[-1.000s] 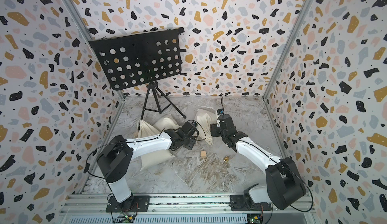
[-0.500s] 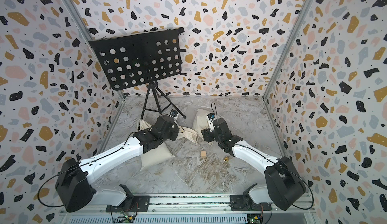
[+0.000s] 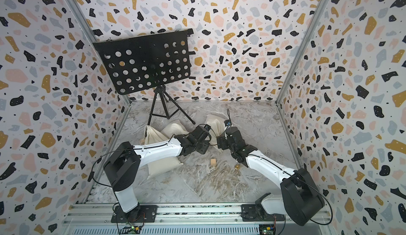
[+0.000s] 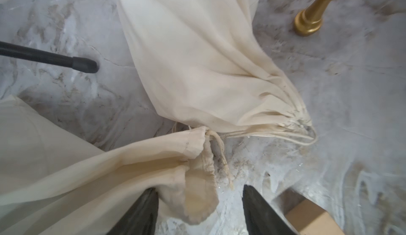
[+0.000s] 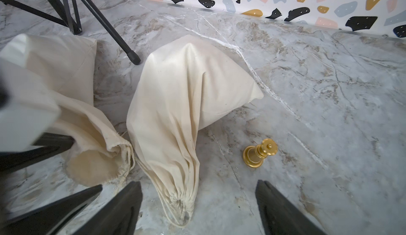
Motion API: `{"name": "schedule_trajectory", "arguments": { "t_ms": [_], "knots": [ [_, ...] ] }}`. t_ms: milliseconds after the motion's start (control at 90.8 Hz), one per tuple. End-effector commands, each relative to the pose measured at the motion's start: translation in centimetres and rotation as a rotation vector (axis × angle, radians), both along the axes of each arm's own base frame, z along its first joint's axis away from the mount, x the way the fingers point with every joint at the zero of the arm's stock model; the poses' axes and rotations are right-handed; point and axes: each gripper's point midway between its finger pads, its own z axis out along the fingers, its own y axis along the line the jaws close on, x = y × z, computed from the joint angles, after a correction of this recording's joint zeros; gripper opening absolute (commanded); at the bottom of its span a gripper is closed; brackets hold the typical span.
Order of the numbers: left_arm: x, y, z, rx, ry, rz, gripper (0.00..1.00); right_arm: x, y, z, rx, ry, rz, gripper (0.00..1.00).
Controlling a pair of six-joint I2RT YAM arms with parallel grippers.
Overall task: Close the soil bag
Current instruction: Pick up the soil bag from the center of the board.
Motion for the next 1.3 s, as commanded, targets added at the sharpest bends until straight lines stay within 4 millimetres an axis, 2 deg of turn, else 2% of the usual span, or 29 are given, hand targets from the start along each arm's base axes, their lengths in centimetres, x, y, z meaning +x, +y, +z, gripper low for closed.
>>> {"name": "schedule_trajectory", "arguments": {
  "t_ms": [0, 55, 110, 220, 341, 517, 672, 837, 991, 1167, 1288],
  "knots": [
    [1.5, 2.4, 0.2, 0.116, -0.074, 0.095, 0.58, -0.2, 0.7, 0.6, 0.017, -0.016, 0.049, 0.89],
    [2.0, 3.6, 0.1, 0.156, -0.104, 0.128, 0.47, -0.3, 1.6, 0.5, 0.034, -0.020, 0.093, 0.90],
    [2.4, 4.6, 0.2, 0.162, -0.114, 0.149, 0.29, -0.3, 2.2, 0.2, 0.041, -0.018, 0.123, 0.90],
    [3.0, 6.4, 1.1, 0.129, -0.137, 0.190, 0.00, -0.5, 3.4, -0.1, 0.054, -0.014, 0.172, 0.90],
    [2.9, 7.8, 2.8, 0.080, -0.172, 0.211, 0.00, -1.0, 5.2, -0.2, 0.081, -0.007, 0.255, 0.89],
    [1.7, 9.0, 5.5, -0.004, -0.201, 0.211, 0.00, -2.6, 9.0, -1.1, 0.128, 0.050, 0.402, 0.84],
    [1.0, 9.6, 7.1, -0.052, -0.221, 0.214, 0.00, -2.8, 9.9, -2.8, 0.128, 0.074, 0.406, 0.81],
    [0.6, 9.6, 7.7, -0.080, -0.224, 0.210, 0.00, -3.3, 11.3, -2.4, 0.193, 0.081, 0.454, 0.82],
    [0.4, 9.6, 8.2, -0.097, -0.227, 0.207, 0.00, -2.8, 11.6, -3.0, 0.206, 0.089, 0.434, 0.82],
    [0.3, 9.8, 8.1, -0.097, -0.227, 0.210, 0.00, -2.7, 12.3, -2.1, 0.269, 0.078, 0.442, 0.84],
    [0.3, 9.7, 8.0, -0.095, -0.225, 0.210, 0.00, -3.4, 12.8, -1.3, 0.318, 0.085, 0.474, 0.86]
  ]
}}
